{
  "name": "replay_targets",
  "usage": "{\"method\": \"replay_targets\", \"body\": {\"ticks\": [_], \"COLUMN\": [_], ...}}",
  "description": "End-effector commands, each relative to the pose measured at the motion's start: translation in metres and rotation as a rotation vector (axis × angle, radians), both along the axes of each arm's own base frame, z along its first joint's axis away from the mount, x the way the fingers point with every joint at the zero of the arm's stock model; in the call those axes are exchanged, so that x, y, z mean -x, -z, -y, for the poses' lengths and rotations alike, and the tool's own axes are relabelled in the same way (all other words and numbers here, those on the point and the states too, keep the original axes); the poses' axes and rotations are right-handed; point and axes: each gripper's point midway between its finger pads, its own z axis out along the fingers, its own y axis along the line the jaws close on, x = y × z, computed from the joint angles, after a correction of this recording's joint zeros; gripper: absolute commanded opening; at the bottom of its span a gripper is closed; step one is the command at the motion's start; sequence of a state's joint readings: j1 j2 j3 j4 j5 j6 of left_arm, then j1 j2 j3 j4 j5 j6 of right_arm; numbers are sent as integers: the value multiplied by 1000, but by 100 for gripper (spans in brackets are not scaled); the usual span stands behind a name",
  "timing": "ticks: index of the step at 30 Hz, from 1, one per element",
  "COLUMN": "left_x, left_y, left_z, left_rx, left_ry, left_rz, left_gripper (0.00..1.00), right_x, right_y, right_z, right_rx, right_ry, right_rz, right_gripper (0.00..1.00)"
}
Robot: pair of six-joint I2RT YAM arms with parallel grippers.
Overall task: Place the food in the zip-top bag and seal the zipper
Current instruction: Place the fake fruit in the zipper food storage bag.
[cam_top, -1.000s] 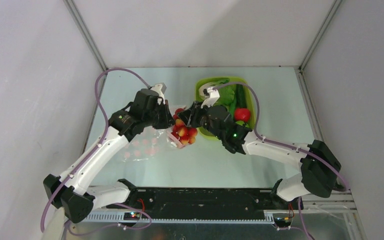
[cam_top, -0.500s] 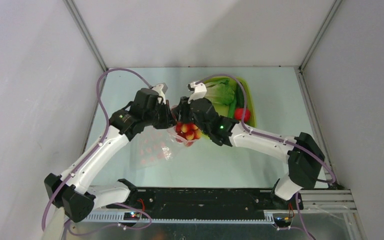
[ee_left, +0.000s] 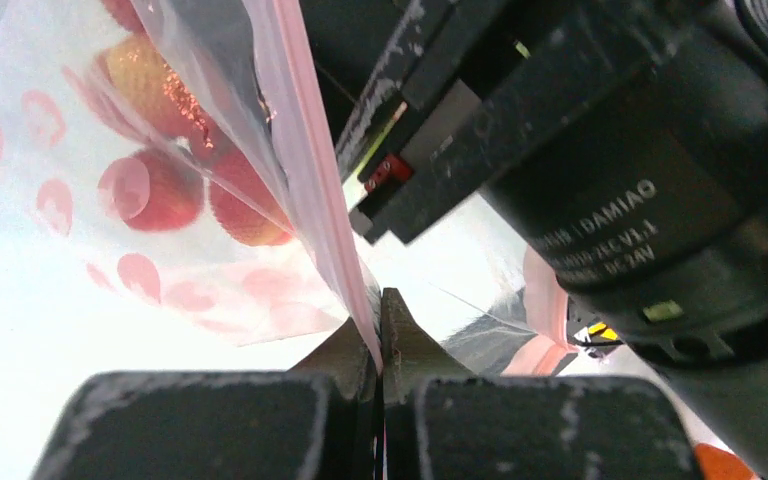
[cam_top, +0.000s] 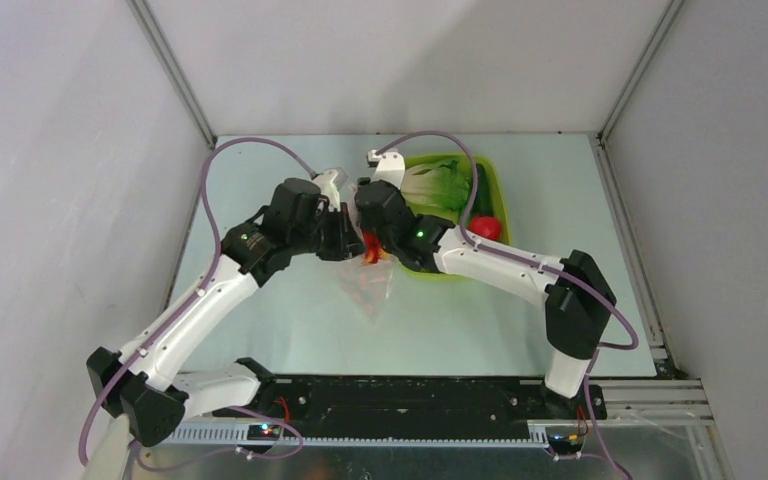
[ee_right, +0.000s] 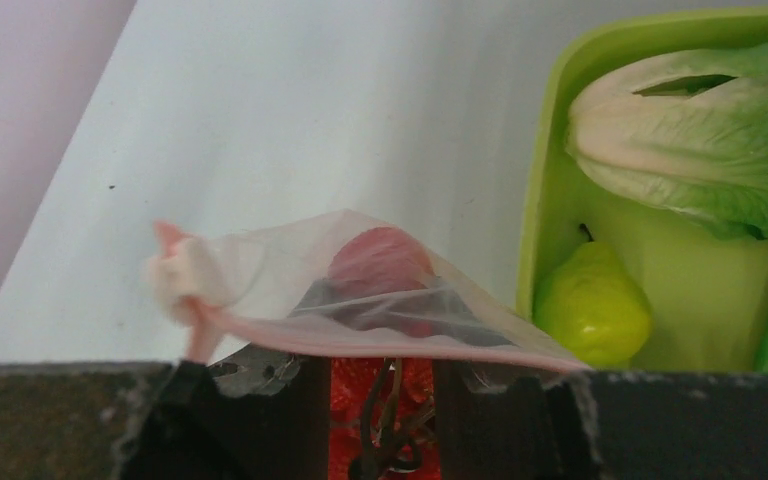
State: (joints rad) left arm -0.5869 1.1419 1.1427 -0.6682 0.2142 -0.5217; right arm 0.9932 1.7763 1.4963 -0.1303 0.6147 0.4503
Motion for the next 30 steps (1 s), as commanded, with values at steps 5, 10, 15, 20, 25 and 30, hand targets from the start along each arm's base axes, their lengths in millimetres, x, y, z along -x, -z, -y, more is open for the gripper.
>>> {"method": "replay_targets", "body": {"ticks": [5, 10, 15, 20, 25, 30], "left_x": [-1, -10, -17, -22, -27, -31], "left_y": [-16, -15, -26, -47, -66, -72], "left_z": [-1, -17, -34, -57, -80, -85], "left_rx": [9, -52, -77, -115, -156, -192], "left_ry": [-3, -88, -151, -230, -309, -308], "left_rz": [53, 68, 109, 182, 232, 229], "left_gripper": [0, 0, 0, 0, 0, 2], "right_x": [31, 69, 97, 109, 98, 73], "right_y": [-57, -76, -113, -139, -142, -109], "right_z": [-8, -14, -3, 20, 58, 100], "right_rx": [-85, -106, -155, -210, -254, -226], "right_ry": [-180, -395, -509, -529, -425, -244], "right_rz": [60, 31, 85, 156, 166, 54], "right_gripper": [38, 62, 81, 99, 99, 99]}}
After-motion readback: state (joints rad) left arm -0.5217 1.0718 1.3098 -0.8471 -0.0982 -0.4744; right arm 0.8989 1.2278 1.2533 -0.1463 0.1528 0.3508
